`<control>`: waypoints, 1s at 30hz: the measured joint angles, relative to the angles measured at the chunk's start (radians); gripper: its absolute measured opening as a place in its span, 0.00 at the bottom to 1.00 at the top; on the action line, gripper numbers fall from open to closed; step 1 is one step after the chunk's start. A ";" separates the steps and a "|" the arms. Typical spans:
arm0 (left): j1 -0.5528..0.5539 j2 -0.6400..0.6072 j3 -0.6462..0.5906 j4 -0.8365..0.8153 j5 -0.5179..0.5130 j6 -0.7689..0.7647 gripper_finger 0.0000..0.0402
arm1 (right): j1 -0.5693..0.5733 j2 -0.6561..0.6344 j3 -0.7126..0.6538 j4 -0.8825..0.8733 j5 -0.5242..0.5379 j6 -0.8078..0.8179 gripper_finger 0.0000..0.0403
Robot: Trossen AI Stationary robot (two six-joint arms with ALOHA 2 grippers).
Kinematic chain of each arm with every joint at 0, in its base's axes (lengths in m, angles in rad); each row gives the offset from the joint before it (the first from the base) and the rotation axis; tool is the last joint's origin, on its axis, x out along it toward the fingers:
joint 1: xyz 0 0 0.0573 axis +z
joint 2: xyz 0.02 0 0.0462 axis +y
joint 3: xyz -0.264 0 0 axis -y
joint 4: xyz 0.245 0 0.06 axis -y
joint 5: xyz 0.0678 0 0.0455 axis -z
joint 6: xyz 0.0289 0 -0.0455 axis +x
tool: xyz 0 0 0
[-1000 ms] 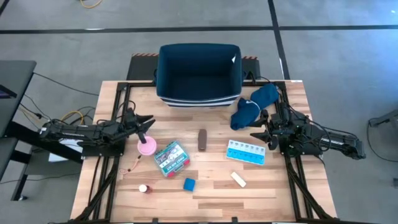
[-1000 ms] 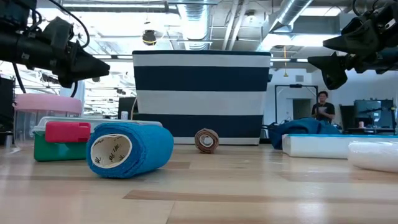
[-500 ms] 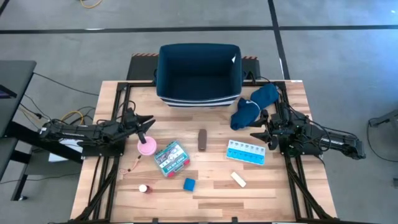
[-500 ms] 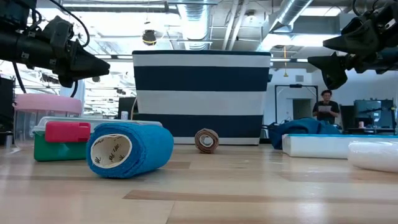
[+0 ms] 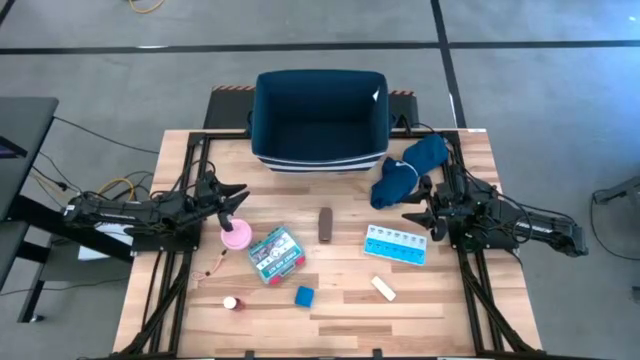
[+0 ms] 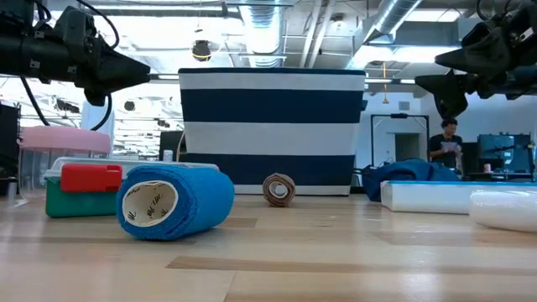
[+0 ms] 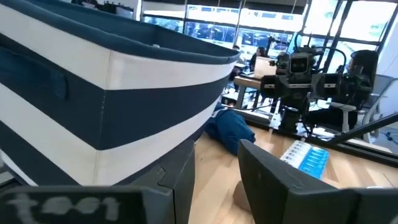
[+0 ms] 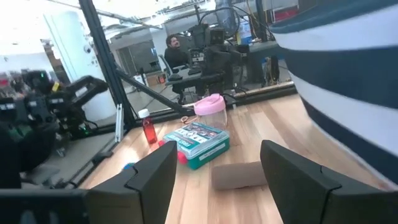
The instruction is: Pick & place medical supplies in basket/bin
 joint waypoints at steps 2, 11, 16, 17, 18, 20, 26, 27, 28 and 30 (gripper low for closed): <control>0.000 0.000 0.000 0.000 0.000 0.000 0.28 | 0.000 0.000 0.000 0.042 0.015 0.003 0.56; 0.000 0.000 0.000 0.000 0.039 0.006 0.28 | -0.004 -0.001 0.000 0.341 0.032 -0.181 0.56; 0.000 0.000 0.001 0.000 0.074 0.006 0.28 | -0.003 -0.002 0.000 0.433 -0.172 -0.237 0.56; 0.000 0.000 0.001 0.000 0.073 0.006 0.28 | -0.003 -0.002 0.000 0.437 -0.212 -0.245 0.56; 0.000 0.000 0.001 0.000 0.073 0.006 0.28 | -0.003 -0.002 0.000 0.437 -0.242 -0.247 0.56; 0.000 0.000 0.007 -0.006 0.078 0.005 0.28 | -0.003 -0.002 0.000 0.436 -0.260 -0.247 0.56; 0.000 0.000 0.100 -0.091 0.089 0.004 0.28 | -0.003 -0.002 0.000 0.436 -0.241 -0.196 0.56; 0.000 0.000 0.124 -0.122 0.088 0.003 0.28 | -0.003 -0.002 0.000 0.437 -0.241 -0.186 0.56; 0.000 0.000 0.150 -0.159 0.089 0.003 0.28 | -0.003 -0.001 0.000 0.442 -0.241 -0.175 0.56; 0.000 0.000 0.205 -0.247 0.089 0.002 0.28 | -0.003 -0.002 0.000 0.446 -0.241 -0.151 0.56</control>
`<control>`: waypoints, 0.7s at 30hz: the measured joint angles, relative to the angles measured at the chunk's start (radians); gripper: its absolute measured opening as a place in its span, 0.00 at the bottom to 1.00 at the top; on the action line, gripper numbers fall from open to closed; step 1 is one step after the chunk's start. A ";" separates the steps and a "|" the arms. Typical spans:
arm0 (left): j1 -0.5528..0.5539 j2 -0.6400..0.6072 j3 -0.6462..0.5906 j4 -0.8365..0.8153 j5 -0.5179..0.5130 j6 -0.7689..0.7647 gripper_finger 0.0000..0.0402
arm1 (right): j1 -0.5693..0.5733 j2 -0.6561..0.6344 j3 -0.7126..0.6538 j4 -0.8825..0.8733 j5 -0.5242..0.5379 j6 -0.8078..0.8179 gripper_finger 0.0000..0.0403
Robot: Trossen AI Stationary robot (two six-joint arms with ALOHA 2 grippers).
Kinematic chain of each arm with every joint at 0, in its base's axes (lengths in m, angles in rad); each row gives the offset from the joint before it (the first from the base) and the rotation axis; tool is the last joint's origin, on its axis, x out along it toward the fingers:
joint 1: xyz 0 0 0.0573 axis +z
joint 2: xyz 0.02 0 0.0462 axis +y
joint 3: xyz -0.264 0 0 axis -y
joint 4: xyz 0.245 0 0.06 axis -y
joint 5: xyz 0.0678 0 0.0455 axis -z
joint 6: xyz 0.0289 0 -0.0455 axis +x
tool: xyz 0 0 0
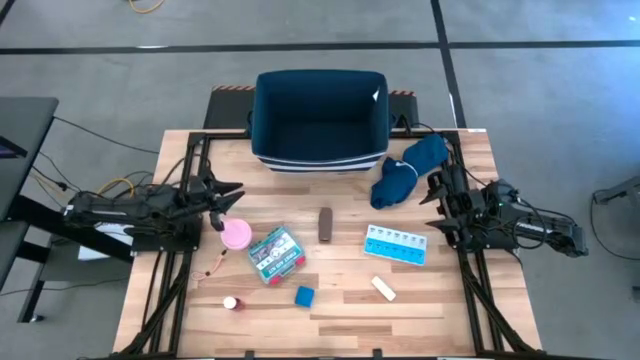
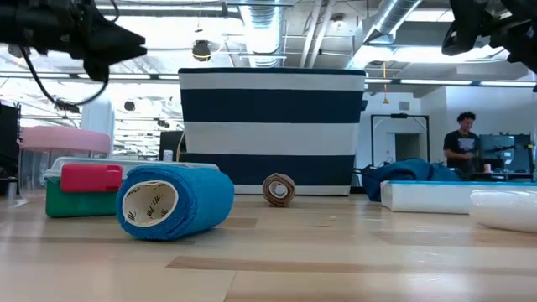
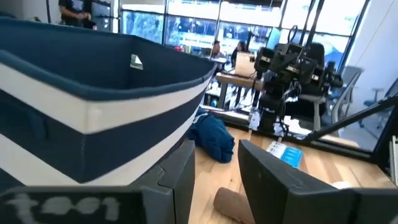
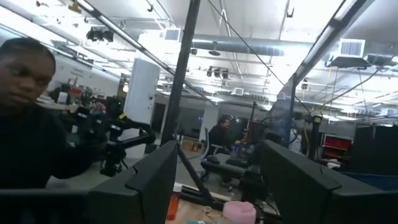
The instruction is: Pick & place medical supplies in basket/bin
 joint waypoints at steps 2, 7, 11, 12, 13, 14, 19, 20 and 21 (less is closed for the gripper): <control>0.000 0.000 0.055 -0.109 0.000 -0.020 0.28 | 0.000 0.000 0.000 -0.001 0.000 0.017 0.56; 0.000 0.017 0.184 -0.337 0.001 -0.098 0.28 | -0.001 0.001 0.000 -0.025 0.024 0.037 0.56; 0.000 0.076 0.277 -0.452 0.000 -0.142 0.28 | -0.001 0.002 0.000 -0.089 0.036 0.045 0.56; 0.000 0.096 0.300 -0.481 0.000 -0.160 0.28 | -0.001 0.002 0.000 -0.102 0.040 0.044 0.56; 0.000 0.121 0.325 -0.504 0.000 -0.180 0.28 | 0.000 0.002 0.000 -0.107 0.056 0.044 0.56; 0.000 0.150 0.350 -0.518 0.001 -0.199 0.28 | -0.001 0.002 0.000 -0.107 0.089 0.044 0.56; 0.000 0.308 0.485 -0.649 -0.002 -0.261 0.28 | -0.002 0.001 0.002 -0.044 0.308 0.028 0.56; 0.000 0.338 0.511 -0.690 -0.006 -0.270 0.28 | -0.002 0.001 0.002 -0.048 0.309 0.014 0.56; 0.000 0.367 0.536 -0.725 -0.008 -0.279 0.28 | -0.001 0.002 0.002 -0.052 0.307 0.011 0.56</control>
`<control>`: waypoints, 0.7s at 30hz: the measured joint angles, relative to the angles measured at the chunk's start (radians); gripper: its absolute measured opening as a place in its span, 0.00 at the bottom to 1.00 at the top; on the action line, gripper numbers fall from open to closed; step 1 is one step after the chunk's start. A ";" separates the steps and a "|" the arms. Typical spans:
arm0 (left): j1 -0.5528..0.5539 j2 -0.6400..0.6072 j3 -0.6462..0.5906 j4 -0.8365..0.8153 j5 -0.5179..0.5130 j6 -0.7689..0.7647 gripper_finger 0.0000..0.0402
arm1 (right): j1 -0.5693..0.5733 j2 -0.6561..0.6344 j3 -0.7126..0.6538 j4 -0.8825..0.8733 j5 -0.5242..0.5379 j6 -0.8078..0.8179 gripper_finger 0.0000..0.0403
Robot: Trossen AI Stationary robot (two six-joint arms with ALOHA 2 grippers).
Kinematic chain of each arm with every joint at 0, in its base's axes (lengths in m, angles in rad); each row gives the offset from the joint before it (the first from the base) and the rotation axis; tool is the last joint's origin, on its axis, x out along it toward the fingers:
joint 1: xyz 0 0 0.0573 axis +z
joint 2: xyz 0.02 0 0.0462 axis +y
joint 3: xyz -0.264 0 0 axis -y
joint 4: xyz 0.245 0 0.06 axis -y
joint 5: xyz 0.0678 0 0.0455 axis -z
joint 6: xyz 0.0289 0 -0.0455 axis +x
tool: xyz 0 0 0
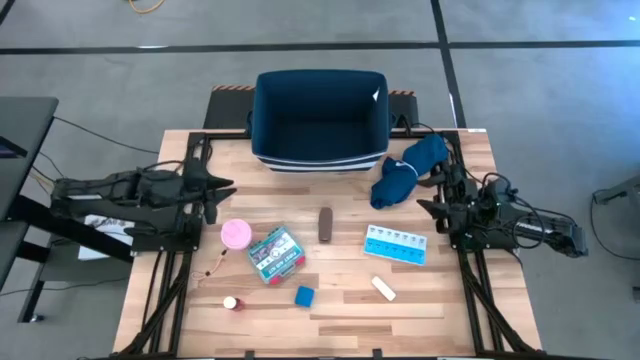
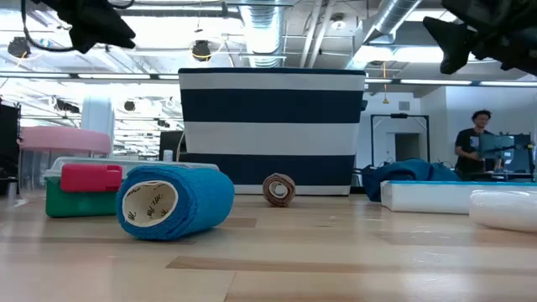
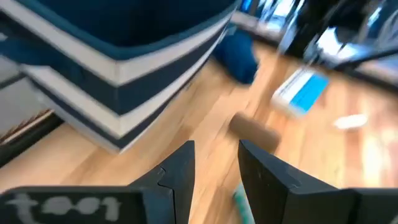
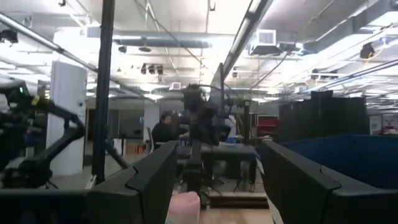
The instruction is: Pick & place medical supplies in basket/bin
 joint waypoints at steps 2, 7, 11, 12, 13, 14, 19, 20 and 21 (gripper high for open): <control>0.000 0.051 0.054 -0.070 0.008 -0.046 0.28 | 0.003 0.000 0.000 -0.027 -0.018 0.006 0.56; 0.000 0.137 0.180 -0.246 0.118 -0.188 0.28 | 0.038 0.000 0.001 -0.179 -0.016 0.015 0.56; -0.031 0.179 0.247 -0.390 0.206 -0.301 0.28 | 0.082 0.000 0.001 -0.265 -0.015 0.017 0.56; -0.048 0.185 0.251 -0.421 0.230 -0.330 0.28 | 0.094 0.000 0.001 -0.274 -0.015 0.013 0.56; -0.067 0.190 0.249 -0.460 0.258 -0.361 0.28 | 0.104 0.000 0.001 -0.277 -0.013 0.009 0.56; -0.091 0.195 0.241 -0.495 0.283 -0.391 0.28 | 0.114 0.000 0.001 -0.274 -0.010 0.009 0.56; -0.243 0.203 0.141 -0.557 0.372 -0.563 0.25 | 0.143 0.000 0.001 -0.256 -0.002 -0.005 0.56; -0.275 0.203 0.114 -0.537 0.390 -0.588 0.24 | 0.145 0.000 0.002 -0.256 0.007 -0.014 0.56; -0.307 0.203 0.090 -0.518 0.410 -0.618 0.23 | 0.146 0.000 0.002 -0.256 0.016 -0.018 0.56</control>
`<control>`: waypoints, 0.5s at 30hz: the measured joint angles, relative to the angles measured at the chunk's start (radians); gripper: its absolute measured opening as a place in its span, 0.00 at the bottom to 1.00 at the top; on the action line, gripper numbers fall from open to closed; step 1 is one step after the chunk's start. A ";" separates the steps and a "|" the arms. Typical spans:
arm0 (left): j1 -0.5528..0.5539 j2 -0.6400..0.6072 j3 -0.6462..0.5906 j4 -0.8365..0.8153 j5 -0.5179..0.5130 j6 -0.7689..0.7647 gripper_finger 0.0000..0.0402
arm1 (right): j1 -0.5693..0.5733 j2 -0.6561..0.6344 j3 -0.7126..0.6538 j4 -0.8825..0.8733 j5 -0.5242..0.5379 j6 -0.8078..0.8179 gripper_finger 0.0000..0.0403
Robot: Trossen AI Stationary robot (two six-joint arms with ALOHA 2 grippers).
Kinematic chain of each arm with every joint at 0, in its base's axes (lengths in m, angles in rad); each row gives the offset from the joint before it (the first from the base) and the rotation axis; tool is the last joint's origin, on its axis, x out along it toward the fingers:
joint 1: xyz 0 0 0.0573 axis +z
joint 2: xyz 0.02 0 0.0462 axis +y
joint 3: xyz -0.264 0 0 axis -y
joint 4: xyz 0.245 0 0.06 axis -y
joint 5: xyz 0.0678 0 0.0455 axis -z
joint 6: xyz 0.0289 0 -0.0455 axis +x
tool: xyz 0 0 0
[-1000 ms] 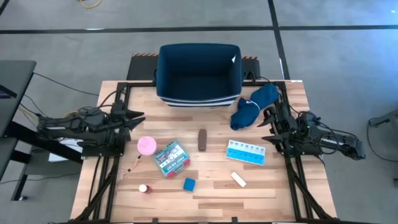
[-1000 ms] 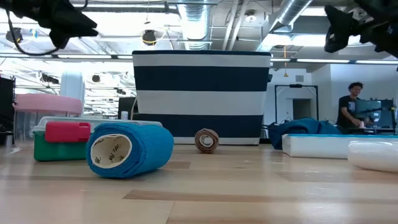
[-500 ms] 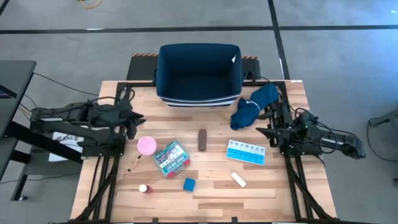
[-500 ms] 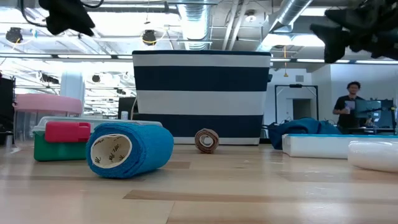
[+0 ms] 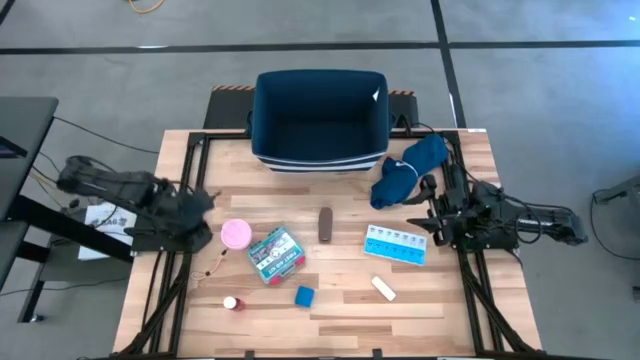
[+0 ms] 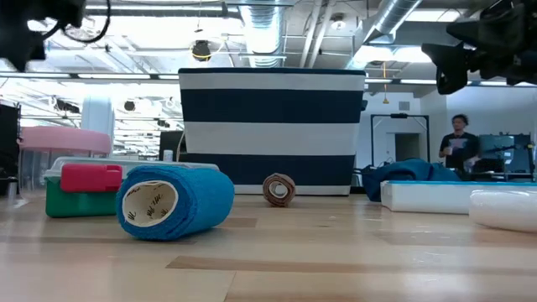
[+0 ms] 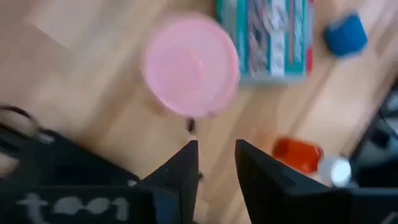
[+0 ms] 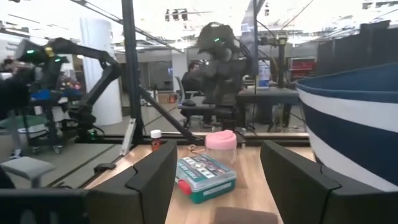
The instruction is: Pick & place medical supplies in basket/bin
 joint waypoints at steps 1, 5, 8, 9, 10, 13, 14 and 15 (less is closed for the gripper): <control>-0.035 0.000 -0.026 0.021 0.016 -0.036 0.22 | 0.000 0.000 0.000 0.000 0.004 -0.002 0.56; -0.167 0.000 -0.128 0.139 0.022 -0.143 0.17 | -0.001 0.000 0.000 0.002 0.004 -0.002 0.56; -0.252 0.000 -0.203 0.242 -0.014 -0.212 0.14 | -0.001 0.000 0.000 0.016 0.004 -0.002 0.56; -0.274 0.000 -0.224 0.263 -0.028 -0.233 0.14 | -0.001 0.000 0.000 0.018 0.004 -0.002 0.56; -0.295 0.000 -0.243 0.280 -0.039 -0.252 0.13 | -0.001 0.000 0.000 0.018 0.004 -0.002 0.56; -0.338 0.000 -0.293 0.297 -0.056 -0.301 0.13 | -0.001 0.000 0.000 0.026 0.004 -0.002 0.56; -0.347 0.000 -0.304 0.308 -0.058 -0.311 0.14 | -0.001 0.000 0.000 0.031 0.004 -0.002 0.56; -0.354 0.000 -0.312 0.318 -0.065 -0.312 0.15 | -0.001 0.000 0.000 0.037 0.004 -0.002 0.56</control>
